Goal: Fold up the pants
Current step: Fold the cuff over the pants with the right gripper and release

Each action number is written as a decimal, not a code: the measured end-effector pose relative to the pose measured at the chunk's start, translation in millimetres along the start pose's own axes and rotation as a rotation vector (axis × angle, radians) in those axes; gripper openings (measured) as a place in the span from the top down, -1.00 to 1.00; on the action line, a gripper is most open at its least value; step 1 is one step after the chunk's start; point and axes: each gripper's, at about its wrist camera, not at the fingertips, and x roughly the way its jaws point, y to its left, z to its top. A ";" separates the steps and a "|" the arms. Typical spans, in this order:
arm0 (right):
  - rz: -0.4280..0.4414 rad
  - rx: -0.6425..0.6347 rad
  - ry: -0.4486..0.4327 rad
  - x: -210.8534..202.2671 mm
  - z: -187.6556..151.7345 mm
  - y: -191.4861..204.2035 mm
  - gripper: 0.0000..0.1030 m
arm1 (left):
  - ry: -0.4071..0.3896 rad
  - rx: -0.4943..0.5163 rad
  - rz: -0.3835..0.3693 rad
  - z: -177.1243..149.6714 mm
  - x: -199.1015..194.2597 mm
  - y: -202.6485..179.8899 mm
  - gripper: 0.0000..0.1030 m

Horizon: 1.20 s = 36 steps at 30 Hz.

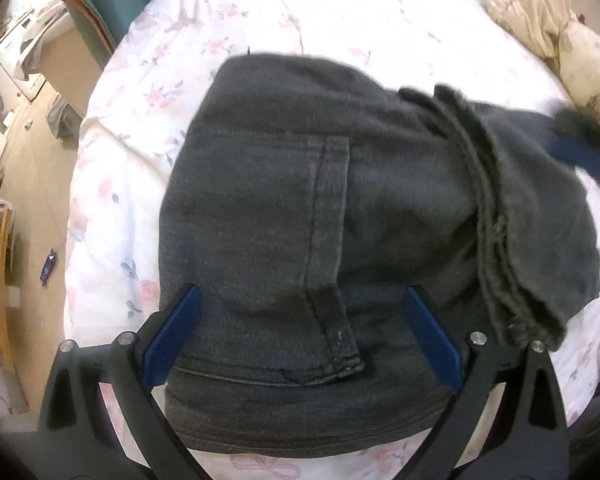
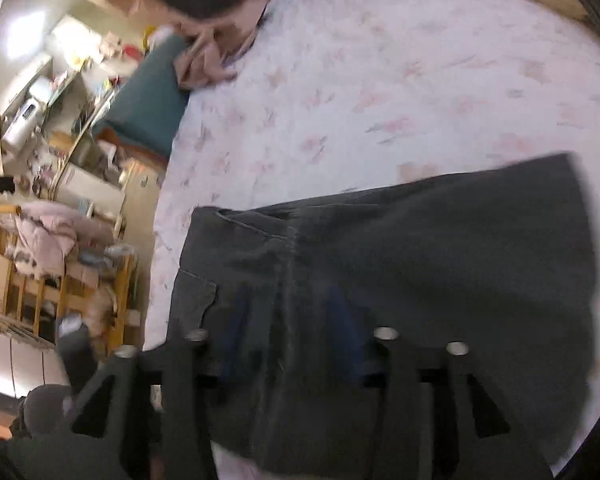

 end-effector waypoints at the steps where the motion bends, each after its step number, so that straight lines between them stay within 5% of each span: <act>1: -0.040 0.006 -0.014 -18.0 -10.2 -6.3 0.03 | -0.011 0.000 -0.008 2.0 -3.0 -0.6 -0.92; 7: -0.096 0.010 0.148 7.8 -67.5 -20.6 0.10 | -0.054 0.046 -0.005 2.9 -10.1 -7.2 -0.92; 10: -0.185 -0.106 0.266 30.8 -103.1 -12.3 0.11 | -0.049 0.041 0.004 -0.9 -9.8 -6.8 -0.92; 13: -0.146 -0.090 0.321 20.8 -109.6 -14.8 0.11 | -0.053 0.034 -0.005 -6.1 -13.2 -3.6 -0.92; 16: -0.174 -0.099 0.151 -27.6 -102.4 -21.5 0.15 | -0.070 0.079 0.037 -7.5 -14.7 -11.9 -0.92; 19: -0.215 0.136 -0.095 -85.4 -86.5 -72.6 0.03 | -0.085 0.078 0.040 -6.1 -17.0 -13.9 -0.92; 21: -0.265 0.292 -0.160 -101.0 -86.3 -111.7 -0.22 | -0.093 0.065 0.025 -4.1 -19.5 -13.8 -0.92; 26: -0.235 0.691 -0.107 -97.5 -113.4 -199.3 -0.23 | -0.107 0.045 0.023 -1.4 -23.1 -11.7 -0.92; 28: -0.216 0.740 -0.039 -83.3 -119.7 -211.0 -0.23 | -0.103 0.036 0.013 -0.7 -22.8 -9.6 -0.92; 36: -0.064 0.730 -0.021 -63.7 -120.3 -195.6 -0.27 | -0.104 0.046 -0.013 -2.0 -23.5 -10.7 -0.92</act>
